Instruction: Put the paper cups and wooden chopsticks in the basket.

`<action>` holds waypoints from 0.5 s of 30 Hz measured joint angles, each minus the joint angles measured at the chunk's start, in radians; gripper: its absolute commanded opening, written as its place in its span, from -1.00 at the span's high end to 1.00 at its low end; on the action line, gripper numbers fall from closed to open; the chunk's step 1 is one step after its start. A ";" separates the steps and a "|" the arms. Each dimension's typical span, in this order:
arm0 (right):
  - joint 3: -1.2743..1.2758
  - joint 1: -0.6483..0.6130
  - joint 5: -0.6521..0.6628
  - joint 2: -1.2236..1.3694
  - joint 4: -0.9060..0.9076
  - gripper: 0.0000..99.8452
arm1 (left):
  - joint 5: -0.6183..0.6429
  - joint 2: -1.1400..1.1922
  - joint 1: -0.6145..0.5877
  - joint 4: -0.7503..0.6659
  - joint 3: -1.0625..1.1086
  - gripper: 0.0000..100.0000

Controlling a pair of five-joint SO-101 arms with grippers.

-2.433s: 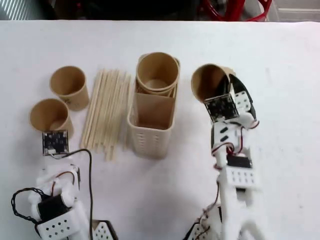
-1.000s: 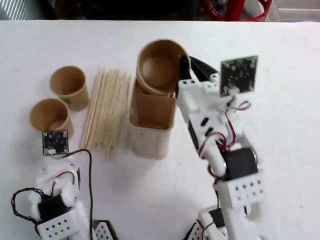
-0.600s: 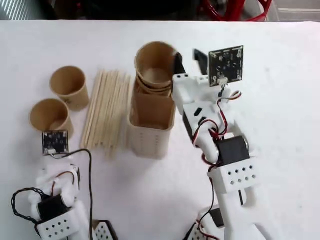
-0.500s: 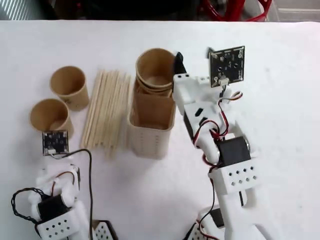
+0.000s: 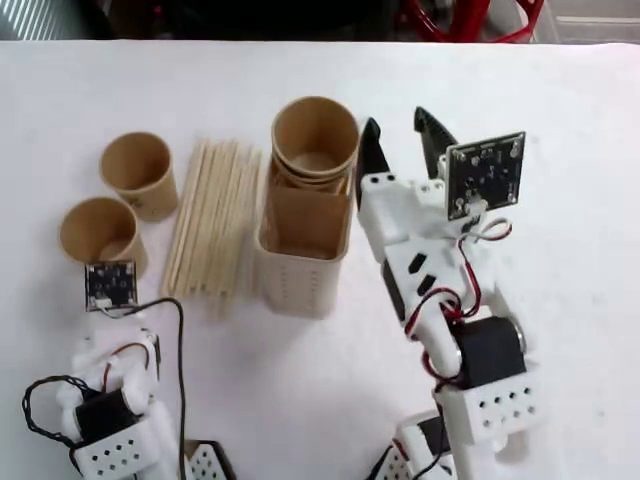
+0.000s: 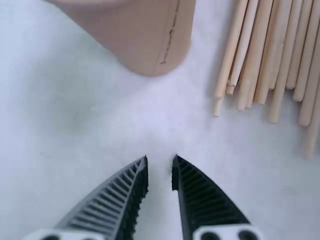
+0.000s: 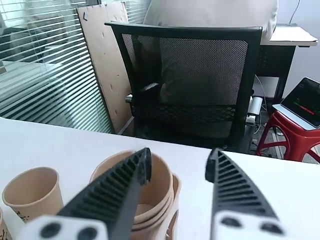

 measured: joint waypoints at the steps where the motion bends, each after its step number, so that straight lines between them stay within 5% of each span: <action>1: 0.017 0.000 0.000 0.000 -0.020 0.67 | 0.000 0.000 0.000 0.000 0.000 0.80; 15: 0.331 -0.061 0.000 0.101 -0.462 0.67 | 0.000 0.000 0.000 0.000 0.000 0.80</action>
